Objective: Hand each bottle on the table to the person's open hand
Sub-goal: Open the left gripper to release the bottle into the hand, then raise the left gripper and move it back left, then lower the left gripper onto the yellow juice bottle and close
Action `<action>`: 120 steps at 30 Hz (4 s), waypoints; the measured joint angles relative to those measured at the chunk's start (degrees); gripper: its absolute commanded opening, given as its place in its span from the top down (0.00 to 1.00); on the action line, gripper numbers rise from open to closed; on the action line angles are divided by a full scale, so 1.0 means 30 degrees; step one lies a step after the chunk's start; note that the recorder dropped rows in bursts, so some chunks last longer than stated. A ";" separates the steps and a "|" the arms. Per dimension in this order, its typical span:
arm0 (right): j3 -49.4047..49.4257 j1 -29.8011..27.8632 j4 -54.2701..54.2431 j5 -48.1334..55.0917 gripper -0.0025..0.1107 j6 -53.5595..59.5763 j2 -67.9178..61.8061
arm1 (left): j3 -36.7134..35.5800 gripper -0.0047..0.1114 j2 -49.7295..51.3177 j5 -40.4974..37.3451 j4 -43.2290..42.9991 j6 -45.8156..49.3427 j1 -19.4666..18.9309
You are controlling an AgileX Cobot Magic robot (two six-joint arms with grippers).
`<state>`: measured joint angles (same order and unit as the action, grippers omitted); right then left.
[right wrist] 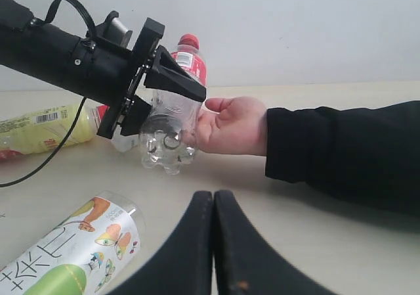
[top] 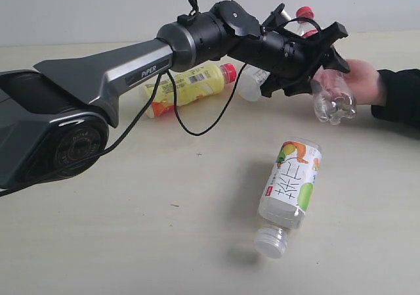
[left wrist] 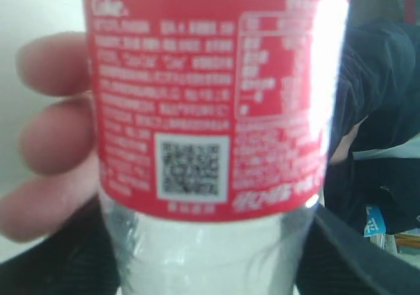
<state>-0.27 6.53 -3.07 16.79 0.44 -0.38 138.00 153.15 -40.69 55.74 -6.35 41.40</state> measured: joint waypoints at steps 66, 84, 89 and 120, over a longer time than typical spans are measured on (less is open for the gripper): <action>0.0000 0.0000 0.0034 -0.0033 0.98 0.0000 0.0000 | -1.4071 0.95 -1.4639 -0.7534 -1.4158 0.6983 -0.3945; 0.0000 0.0000 0.0034 -0.0033 0.98 0.0000 0.0000 | -0.5261 0.38 -0.8431 -0.8967 -1.8976 1.1707 -0.4678; 0.0000 0.0000 0.0034 -0.0033 0.98 0.0000 0.0000 | -0.5141 0.18 -0.7559 -0.9279 -1.8101 1.3940 -0.4642; 0.0000 0.0000 0.0034 -0.0033 0.98 0.0000 0.0000 | -0.5088 0.18 -0.4457 -0.6792 -1.7433 1.5389 -0.4642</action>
<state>-0.27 6.53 -2.97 16.69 0.44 -0.38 122.74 139.78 -61.07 3.44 39.82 27.47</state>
